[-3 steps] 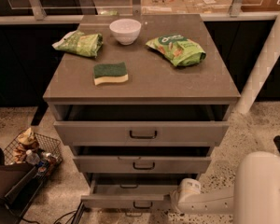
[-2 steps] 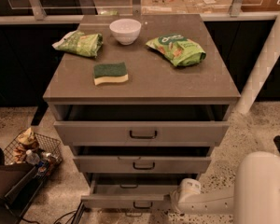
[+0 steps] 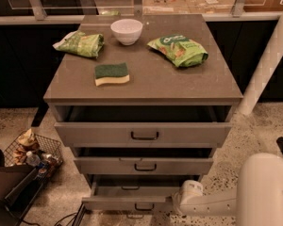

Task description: Open bottom drawer

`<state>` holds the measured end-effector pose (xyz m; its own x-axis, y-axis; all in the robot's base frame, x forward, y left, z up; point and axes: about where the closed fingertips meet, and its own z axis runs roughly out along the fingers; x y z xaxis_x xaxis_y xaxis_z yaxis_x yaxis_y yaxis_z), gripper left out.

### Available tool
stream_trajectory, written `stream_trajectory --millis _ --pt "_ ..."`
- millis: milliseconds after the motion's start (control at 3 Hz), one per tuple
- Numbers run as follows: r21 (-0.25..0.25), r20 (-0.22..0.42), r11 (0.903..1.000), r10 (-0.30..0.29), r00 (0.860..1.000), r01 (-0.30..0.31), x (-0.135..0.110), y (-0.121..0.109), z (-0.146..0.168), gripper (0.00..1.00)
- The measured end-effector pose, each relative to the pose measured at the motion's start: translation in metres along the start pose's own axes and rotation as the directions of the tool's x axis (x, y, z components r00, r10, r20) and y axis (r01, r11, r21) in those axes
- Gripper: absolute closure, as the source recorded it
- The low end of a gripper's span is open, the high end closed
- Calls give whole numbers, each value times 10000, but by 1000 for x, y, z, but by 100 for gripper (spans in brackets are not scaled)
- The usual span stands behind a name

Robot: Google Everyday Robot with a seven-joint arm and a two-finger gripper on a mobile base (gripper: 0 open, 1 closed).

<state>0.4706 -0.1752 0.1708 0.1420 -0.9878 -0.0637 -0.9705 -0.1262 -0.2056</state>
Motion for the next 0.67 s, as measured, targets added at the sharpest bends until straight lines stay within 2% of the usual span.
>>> stream_trajectory --millis 667 --pt "-5 0 10000 -1 10000 1 0 0 0 100"
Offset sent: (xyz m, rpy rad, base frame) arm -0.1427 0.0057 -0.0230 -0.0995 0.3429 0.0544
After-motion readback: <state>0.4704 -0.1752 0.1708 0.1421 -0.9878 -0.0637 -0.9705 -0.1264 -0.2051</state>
